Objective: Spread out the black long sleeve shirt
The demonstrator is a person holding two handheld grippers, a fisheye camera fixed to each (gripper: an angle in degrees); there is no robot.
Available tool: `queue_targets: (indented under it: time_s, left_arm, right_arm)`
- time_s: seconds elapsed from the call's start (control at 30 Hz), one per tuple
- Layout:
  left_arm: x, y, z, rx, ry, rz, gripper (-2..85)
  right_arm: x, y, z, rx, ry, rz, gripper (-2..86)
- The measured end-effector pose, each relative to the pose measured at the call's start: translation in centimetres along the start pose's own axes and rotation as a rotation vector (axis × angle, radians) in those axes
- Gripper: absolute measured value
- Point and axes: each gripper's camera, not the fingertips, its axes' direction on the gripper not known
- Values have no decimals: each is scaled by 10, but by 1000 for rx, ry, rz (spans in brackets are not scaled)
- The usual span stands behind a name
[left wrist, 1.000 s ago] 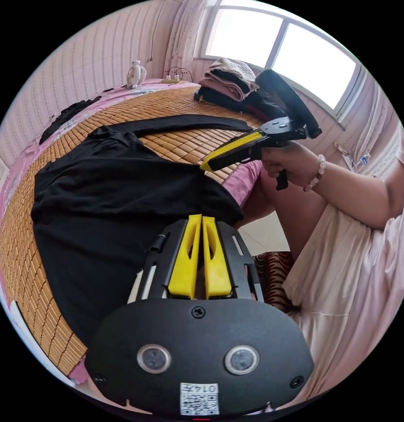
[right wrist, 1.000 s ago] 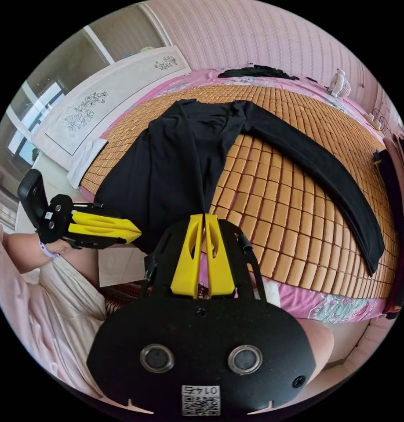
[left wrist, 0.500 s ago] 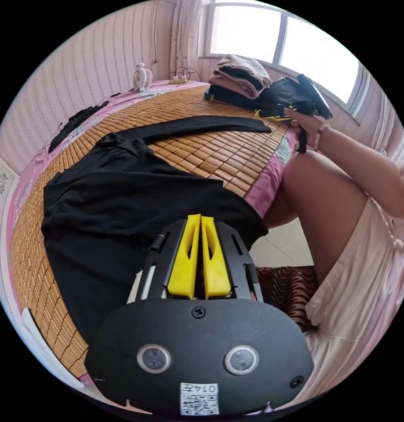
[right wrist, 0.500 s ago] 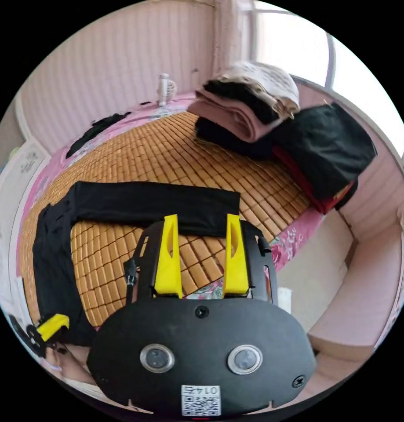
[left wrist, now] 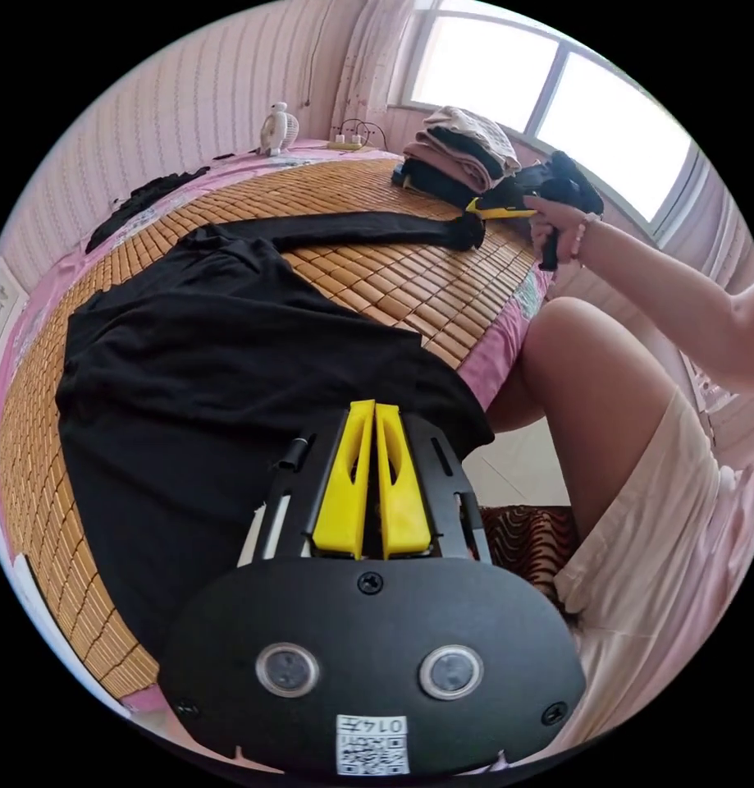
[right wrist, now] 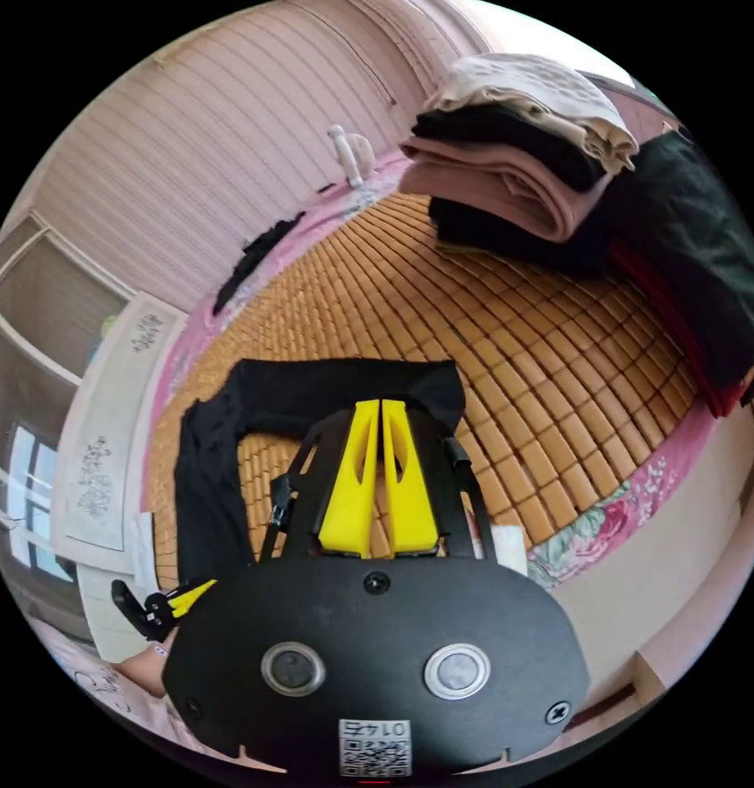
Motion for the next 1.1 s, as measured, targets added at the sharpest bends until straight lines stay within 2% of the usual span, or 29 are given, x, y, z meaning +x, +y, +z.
queue_targets:
  time_s: [0.17,0.23,0.3,0.37,0.4,0.53,0.6,0.8,0.93,1.1]
  left_arm:
    - [-36,21,-53,176,28,-116,-10]
    - [-53,33,-77,234,10,-171,-10]
    - [-71,48,-103,288,-24,-231,-10]
    - [-92,73,-137,339,-94,-289,-10]
    - [-98,80,-145,344,-117,-306,-10]
    - [-133,133,-187,362,-207,-460,-10]
    - [-146,154,-196,350,-241,-517,-10]
    - [-175,167,-187,229,-239,-542,-8]
    - [-204,141,-161,158,-204,-498,7]
    - [-226,109,-126,41,-236,-388,24]
  right_arm:
    - [-117,-19,-44,210,-345,-361,4]
    - [-188,-6,-58,262,-579,-585,7]
    - [-238,16,-59,226,-748,-751,13]
    - [-281,48,-48,97,-864,-899,22]
    - [-303,74,-33,-30,-891,-986,33]
    - [-323,172,31,-440,-854,-1100,73]
    - [-318,202,47,-557,-776,-1132,79]
    - [-296,227,71,-580,-660,-982,71]
    - [-318,248,93,-514,-507,-1053,79]
    - [-356,275,122,-536,-463,-1190,82]
